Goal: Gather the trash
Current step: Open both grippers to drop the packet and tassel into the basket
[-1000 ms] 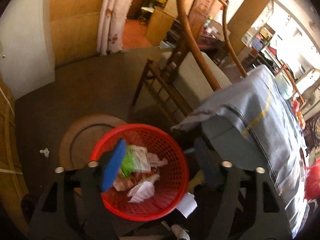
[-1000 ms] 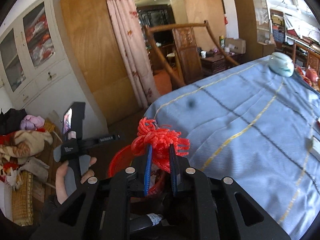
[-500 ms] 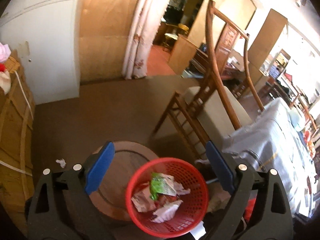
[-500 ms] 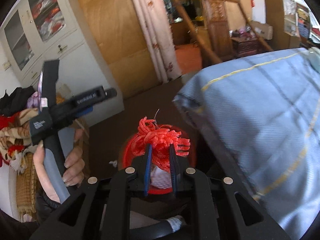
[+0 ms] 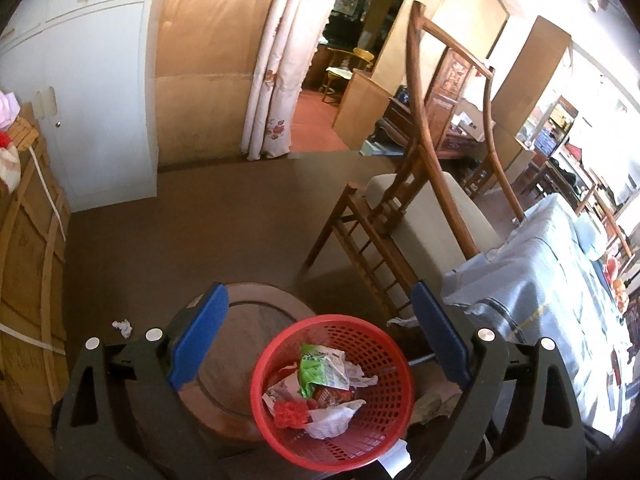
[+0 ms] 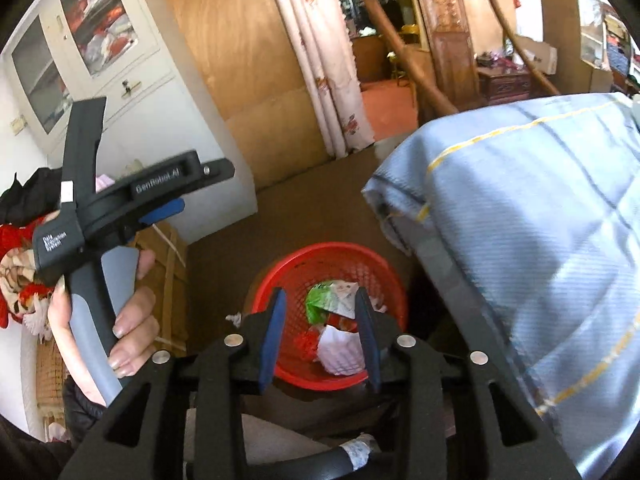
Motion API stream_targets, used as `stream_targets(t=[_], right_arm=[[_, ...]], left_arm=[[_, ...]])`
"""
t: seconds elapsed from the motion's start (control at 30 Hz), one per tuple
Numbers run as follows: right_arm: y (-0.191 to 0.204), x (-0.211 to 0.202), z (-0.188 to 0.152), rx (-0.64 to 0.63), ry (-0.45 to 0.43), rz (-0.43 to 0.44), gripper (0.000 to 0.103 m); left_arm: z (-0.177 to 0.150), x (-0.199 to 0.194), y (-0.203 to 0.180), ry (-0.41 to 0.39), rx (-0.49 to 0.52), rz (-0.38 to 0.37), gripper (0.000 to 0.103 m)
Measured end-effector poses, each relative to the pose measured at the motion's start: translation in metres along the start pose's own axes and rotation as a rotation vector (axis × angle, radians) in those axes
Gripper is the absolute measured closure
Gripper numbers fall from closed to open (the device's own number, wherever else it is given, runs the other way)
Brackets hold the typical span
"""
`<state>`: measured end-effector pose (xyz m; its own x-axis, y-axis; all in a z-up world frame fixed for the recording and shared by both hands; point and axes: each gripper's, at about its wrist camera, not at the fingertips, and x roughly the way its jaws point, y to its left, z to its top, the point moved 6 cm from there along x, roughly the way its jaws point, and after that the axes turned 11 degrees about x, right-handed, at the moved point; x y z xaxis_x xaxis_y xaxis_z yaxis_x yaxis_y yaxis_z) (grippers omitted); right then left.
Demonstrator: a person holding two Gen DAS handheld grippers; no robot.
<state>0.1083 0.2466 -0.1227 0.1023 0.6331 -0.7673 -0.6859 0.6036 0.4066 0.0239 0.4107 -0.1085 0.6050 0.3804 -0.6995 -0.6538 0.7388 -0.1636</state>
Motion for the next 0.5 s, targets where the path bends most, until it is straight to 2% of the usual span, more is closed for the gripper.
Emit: stream_targets(t=[0.27, 0.5], right_arm=[[-0.016, -0.037, 0.000, 0.032, -0.097, -0.046, 0.061], [-0.045, -0.088, -0.001, 0.087, -0.212, -0.086, 0.054]], left_arm=[[0.000, -0.020, -0.037, -0.022, 0.088, -0.037, 0.011], [-0.003, -0.042, -0.073, -0.044, 0.163, -0.092, 0.010]])
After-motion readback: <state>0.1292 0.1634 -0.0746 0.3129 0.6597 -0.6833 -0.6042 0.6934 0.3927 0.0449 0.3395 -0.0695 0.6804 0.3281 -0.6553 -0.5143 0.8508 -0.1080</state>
